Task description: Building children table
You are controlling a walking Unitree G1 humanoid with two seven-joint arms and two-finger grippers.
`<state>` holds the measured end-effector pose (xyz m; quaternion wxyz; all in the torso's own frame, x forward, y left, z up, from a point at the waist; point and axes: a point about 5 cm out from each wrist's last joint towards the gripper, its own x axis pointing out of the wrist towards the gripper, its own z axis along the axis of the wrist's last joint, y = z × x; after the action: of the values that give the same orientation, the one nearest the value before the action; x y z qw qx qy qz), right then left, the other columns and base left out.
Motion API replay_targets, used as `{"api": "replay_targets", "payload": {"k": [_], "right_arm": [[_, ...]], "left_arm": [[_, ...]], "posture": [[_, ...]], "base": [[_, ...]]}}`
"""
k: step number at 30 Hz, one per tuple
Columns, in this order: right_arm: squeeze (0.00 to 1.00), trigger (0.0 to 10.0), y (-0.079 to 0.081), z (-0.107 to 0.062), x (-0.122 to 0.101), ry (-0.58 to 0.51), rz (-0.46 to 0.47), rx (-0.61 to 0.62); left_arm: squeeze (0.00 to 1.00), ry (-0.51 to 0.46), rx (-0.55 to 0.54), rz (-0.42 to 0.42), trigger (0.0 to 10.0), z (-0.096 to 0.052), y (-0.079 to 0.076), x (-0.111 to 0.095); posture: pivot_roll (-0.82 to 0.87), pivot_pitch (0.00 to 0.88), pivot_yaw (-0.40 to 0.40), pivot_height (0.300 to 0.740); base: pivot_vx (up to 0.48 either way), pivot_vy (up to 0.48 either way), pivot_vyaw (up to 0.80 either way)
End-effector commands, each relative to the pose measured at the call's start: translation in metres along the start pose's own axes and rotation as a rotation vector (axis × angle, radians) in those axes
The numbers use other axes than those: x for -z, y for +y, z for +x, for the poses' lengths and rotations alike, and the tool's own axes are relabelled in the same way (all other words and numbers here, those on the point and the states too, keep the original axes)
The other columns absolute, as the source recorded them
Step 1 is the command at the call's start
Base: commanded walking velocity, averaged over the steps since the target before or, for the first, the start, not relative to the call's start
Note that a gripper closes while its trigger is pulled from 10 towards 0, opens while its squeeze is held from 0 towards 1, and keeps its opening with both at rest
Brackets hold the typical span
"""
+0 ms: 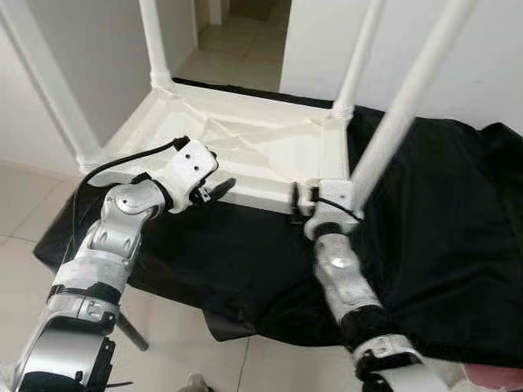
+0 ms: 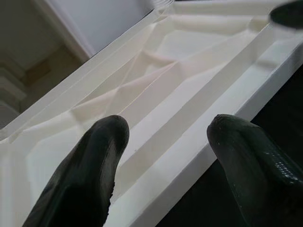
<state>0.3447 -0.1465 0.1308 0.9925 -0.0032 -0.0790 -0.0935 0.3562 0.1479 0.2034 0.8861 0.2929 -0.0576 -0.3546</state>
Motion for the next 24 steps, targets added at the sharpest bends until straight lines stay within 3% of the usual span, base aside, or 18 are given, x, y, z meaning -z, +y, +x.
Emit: {"api": "replay_targets", "payload": {"k": [1, 7, 8, 9, 10, 12, 16, 17, 20, 21, 24], "right_arm": [[0.00, 10.0, -0.037, 0.003, 0.006, 0.015, -0.036, 0.144], [0.00, 10.0, -0.056, 0.007, 0.004, 0.007, -0.061, 0.209], [0.00, 10.0, -0.071, 0.009, 0.003, -0.002, -0.087, 0.271], [0.00, 10.0, -0.071, 0.009, 0.003, -0.002, -0.087, 0.271], [0.00, 10.0, -0.084, 0.009, 0.001, -0.009, -0.111, 0.328], [0.00, 10.0, -0.093, 0.009, 0.001, -0.005, -0.116, 0.359], [0.00, 10.0, -0.097, 0.009, 0.001, -0.003, -0.118, 0.366], [0.00, 10.0, -0.095, 0.009, 0.003, -0.001, -0.114, 0.351], [0.00, 10.0, -0.061, 0.008, 0.003, -0.037, -0.073, 0.176], [0.00, 10.0, -0.061, 0.008, 0.003, -0.037, -0.073, 0.176], [0.00, 10.0, -0.037, 0.005, 0.000, -0.069, -0.036, 0.041]], "left_arm": [[0.00, -0.003, 0.020, -0.007, 10.0, 0.002, -0.003, 0.002], [0.00, -0.003, 0.024, -0.007, 10.0, 0.002, -0.003, 0.003], [0.00, -0.005, 0.026, -0.006, 10.0, 0.002, -0.003, 0.003], [0.00, -0.005, 0.026, -0.006, 10.0, 0.002, -0.003, 0.003], [0.00, -0.006, 0.027, -0.005, 10.0, 0.002, -0.004, 0.003], [0.00, -0.009, 0.029, -0.006, 10.0, 0.002, -0.004, 0.004], [0.00, -0.012, 0.029, -0.008, 10.0, 0.002, -0.005, 0.003], [0.00, -0.015, 0.033, -0.011, 10.0, 0.002, -0.006, 0.004], [0.00, -0.040, 0.041, -0.040, 10.0, 0.000, -0.012, 0.003], [0.00, -0.040, 0.041, -0.040, 10.0, 0.000, -0.012, 0.003], [0.00, -0.085, 0.038, -0.103, 10.0, -0.006, -0.016, -0.001]], "posture": [[0.08, 0.000, -0.008, 0.740], [0.08, 0.000, -0.007, 0.740], [0.08, 0.000, -0.008, 0.740], [0.08, 0.000, -0.008, 0.740], [0.08, 0.000, -0.008, 0.740], [0.08, 0.000, -0.008, 0.740], [0.08, 0.000, -0.008, 0.740], [0.08, 0.000, -0.005, 0.740], [0.09, 0.000, -0.005, 0.740], [0.09, 0.000, -0.005, 0.740], [0.09, 0.008, -0.009, 0.740]], "base": [[0.000, 0.000, 0.00], [0.000, 0.000, 0.00], [0.000, 0.000, 0.00], [0.000, 0.000, 0.00], [0.000, 0.000, 0.00], [0.000, 0.000, 0.00], [0.000, 0.000, 0.00], [0.000, 0.000, 0.00], [0.000, 0.000, 0.00], [0.000, 0.000, 0.00], [0.000, 0.000, 0.00]]}}
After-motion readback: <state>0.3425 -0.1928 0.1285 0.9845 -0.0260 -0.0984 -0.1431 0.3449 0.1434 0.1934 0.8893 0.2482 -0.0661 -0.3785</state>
